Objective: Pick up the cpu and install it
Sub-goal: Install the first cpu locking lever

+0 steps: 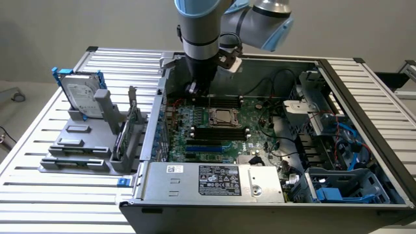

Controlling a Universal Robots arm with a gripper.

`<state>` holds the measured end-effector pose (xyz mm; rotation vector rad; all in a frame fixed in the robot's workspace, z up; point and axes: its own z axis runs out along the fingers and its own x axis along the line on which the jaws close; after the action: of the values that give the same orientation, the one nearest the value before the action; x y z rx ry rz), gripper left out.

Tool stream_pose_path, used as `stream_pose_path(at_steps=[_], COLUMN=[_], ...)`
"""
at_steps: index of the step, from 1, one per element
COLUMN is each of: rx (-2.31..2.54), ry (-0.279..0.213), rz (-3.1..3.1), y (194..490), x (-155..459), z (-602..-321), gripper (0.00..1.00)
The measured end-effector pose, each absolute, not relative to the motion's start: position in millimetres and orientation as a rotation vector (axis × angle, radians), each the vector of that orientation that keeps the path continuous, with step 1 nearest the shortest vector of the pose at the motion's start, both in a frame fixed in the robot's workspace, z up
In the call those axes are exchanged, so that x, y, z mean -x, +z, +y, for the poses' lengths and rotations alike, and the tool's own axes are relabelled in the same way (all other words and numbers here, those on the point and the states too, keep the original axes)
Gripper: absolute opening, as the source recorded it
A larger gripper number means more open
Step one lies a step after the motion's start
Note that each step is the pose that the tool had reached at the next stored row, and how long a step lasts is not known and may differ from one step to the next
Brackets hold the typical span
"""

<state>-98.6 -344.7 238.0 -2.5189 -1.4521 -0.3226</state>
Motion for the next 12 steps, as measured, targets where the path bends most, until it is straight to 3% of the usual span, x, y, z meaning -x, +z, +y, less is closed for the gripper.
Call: stream_pose_path(at_steps=[7,12], rx=[2.539,2.542], ry=[-0.385,-0.396], rz=[-1.478,-1.479], y=[238.0,235.8], x=[98.0,97.9], z=[-344.5,-344.5], gripper=[0.11,0.11])
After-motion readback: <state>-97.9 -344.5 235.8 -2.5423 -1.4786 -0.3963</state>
